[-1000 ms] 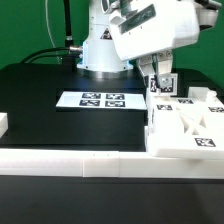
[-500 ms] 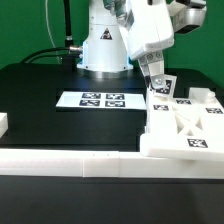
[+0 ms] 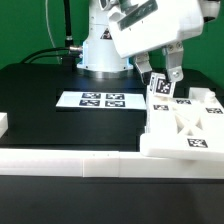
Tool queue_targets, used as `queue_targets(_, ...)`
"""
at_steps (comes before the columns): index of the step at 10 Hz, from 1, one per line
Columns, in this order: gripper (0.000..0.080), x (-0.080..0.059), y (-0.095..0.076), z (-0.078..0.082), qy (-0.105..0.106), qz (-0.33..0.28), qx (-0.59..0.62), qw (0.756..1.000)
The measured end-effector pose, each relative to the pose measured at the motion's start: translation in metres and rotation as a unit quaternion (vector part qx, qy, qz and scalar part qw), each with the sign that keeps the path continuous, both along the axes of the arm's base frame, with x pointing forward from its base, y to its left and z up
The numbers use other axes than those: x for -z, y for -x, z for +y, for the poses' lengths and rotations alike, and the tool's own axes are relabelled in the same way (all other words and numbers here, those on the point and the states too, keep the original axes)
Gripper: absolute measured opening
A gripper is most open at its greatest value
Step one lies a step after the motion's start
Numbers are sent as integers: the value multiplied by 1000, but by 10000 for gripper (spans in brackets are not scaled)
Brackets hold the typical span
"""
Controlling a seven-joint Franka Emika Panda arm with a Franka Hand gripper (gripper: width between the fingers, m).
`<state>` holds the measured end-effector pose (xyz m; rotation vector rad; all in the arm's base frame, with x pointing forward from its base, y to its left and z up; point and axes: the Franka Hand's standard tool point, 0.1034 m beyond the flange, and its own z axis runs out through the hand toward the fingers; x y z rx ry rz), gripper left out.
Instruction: Assemble chair
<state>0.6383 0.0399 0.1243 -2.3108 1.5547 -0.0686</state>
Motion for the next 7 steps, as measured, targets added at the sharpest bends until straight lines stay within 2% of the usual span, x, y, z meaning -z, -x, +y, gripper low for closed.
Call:
queue_targets(2, 649, 0, 0, 0, 16, -17, -61, 998)
queue_targets(4, 649, 1, 3, 2, 56, -21, -180, 982)
queue_targets(6, 649, 1, 4, 6, 103, -22, -293, 950)
queue_targets(7, 649, 1, 4, 10, 114, -26, -326, 938)
